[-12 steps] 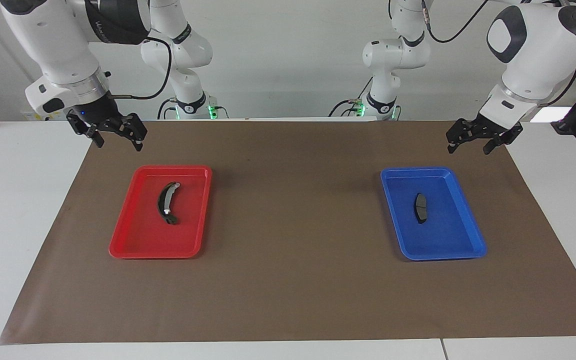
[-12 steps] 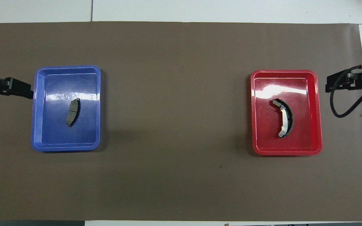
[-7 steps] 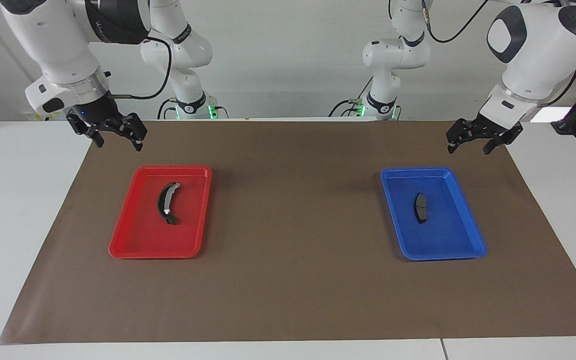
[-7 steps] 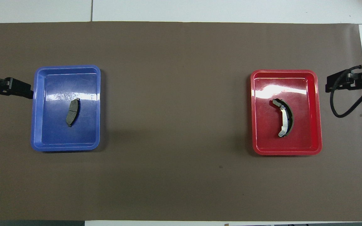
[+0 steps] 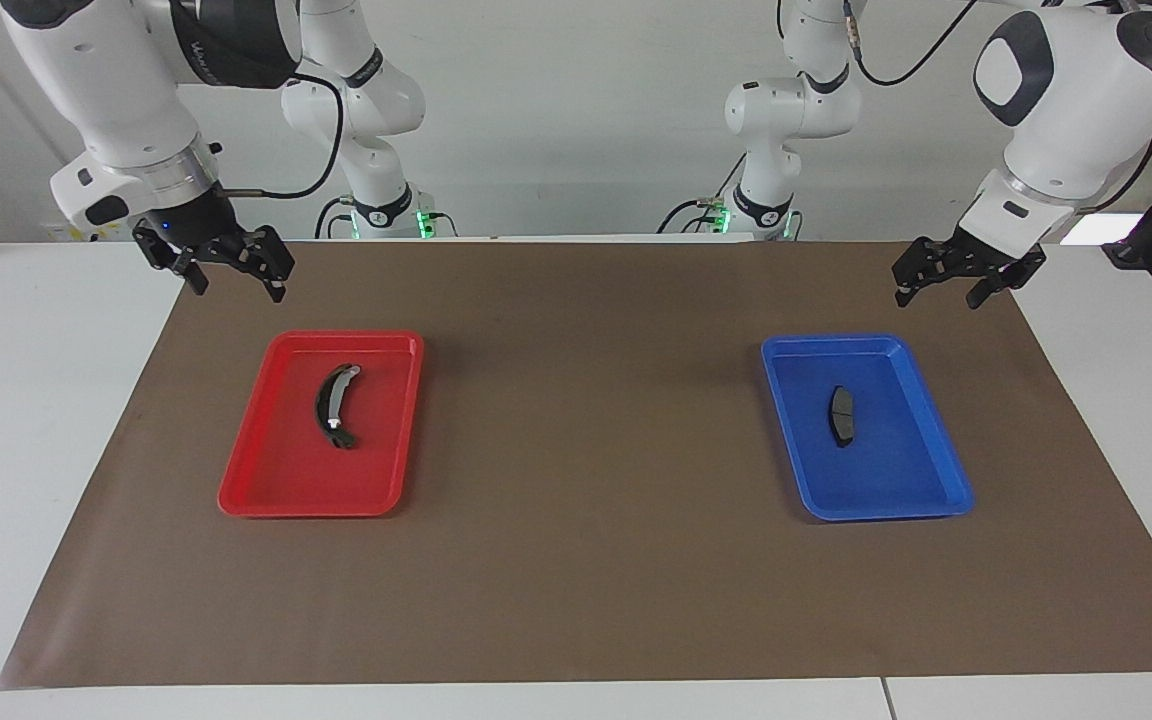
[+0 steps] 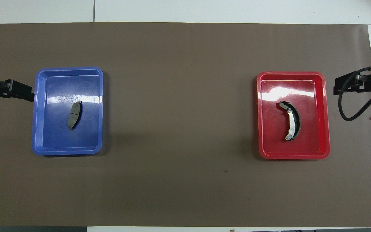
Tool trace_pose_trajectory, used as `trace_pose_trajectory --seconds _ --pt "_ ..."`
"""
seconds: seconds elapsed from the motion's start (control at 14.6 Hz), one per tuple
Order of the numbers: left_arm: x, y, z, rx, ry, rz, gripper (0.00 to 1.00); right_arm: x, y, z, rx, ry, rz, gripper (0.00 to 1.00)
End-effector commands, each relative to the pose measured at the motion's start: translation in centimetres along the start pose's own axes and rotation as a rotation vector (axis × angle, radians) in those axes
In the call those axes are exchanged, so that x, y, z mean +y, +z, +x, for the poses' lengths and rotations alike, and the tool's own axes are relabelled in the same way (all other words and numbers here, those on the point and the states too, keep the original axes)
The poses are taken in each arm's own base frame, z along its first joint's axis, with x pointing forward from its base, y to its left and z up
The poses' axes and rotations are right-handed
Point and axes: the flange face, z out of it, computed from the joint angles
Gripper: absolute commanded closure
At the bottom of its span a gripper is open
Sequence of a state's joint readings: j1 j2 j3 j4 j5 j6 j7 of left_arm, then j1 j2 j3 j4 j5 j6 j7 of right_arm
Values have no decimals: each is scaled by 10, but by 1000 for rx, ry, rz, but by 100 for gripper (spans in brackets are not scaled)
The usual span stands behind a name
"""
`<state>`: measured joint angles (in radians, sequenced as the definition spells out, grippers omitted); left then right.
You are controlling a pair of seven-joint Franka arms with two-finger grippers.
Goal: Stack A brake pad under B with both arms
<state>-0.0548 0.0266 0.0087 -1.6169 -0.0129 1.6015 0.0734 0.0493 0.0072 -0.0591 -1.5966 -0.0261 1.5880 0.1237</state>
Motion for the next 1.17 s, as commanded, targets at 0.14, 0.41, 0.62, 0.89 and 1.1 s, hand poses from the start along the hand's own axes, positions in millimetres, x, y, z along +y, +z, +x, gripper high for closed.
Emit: trace_pose_trajectory --seconds 0.14,0.41,0.62,0.89,1.1 --pt "0 7 -8 -16 11 -2 2 4 -3 -4 11 -9 -1 0" --pt "8 62 -29 83 20 5 3 3 -2 -4 10 -11 -1 0" --pt "12 119 -26 65 31 5 3 3 -2 -4 8 -11 -1 0" --pt "15 183 -18 52 34 5 3 3 -2 -5 8 -11 -1 0" --pt "14 225 -11 52 35 6 3 6 -2 -5 8 -5 -1 0"
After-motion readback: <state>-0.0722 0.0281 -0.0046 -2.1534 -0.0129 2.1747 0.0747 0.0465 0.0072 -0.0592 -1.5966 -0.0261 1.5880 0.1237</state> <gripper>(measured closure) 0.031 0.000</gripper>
